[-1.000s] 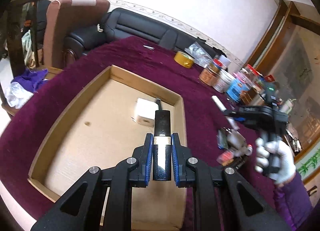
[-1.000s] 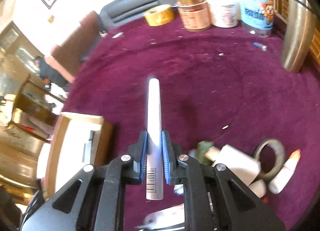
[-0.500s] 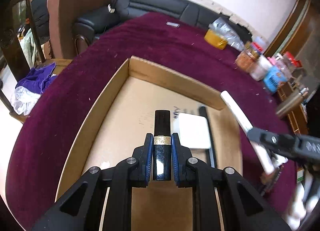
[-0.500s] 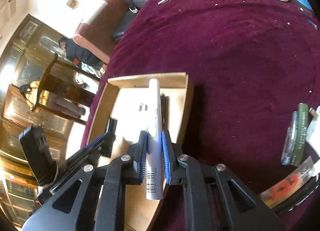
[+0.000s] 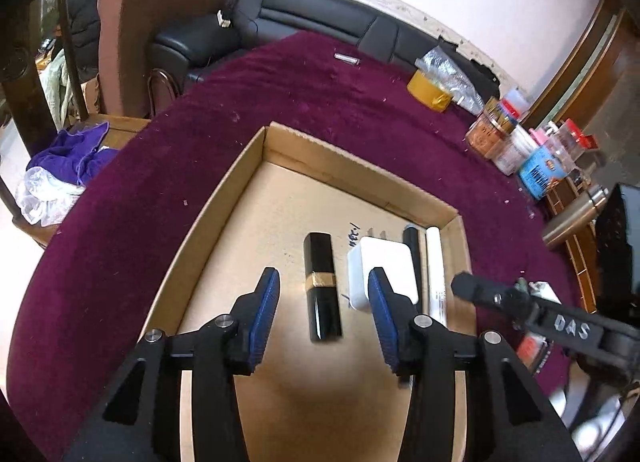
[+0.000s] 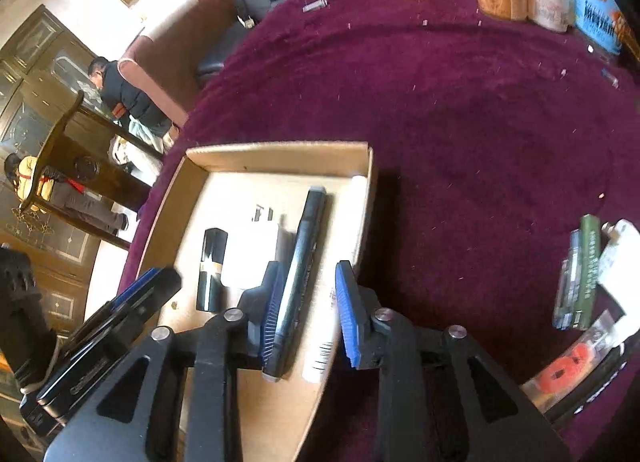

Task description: Organize rigid objects

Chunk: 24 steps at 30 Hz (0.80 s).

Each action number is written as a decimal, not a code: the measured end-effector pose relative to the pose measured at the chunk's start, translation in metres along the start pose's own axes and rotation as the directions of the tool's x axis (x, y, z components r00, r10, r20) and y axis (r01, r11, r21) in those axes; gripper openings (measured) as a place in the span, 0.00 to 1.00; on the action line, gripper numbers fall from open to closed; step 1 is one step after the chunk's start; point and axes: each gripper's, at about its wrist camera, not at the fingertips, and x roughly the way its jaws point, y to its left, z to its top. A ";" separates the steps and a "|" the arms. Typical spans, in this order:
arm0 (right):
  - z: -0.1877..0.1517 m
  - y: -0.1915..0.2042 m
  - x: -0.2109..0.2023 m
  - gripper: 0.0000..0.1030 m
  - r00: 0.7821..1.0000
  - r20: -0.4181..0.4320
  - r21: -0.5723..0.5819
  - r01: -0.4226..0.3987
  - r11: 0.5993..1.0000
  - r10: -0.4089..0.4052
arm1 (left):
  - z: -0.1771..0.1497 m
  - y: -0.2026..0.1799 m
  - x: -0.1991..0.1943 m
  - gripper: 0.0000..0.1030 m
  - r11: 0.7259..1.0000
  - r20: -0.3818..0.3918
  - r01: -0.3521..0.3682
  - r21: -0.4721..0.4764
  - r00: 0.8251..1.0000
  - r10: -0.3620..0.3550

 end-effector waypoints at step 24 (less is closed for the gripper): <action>-0.060 -0.110 -0.118 0.47 0.961 0.249 0.057 0.106 0.993 -0.117 | -0.022 -0.054 0.029 0.55 0.914 -0.073 -0.268 0.304 0.950 0.303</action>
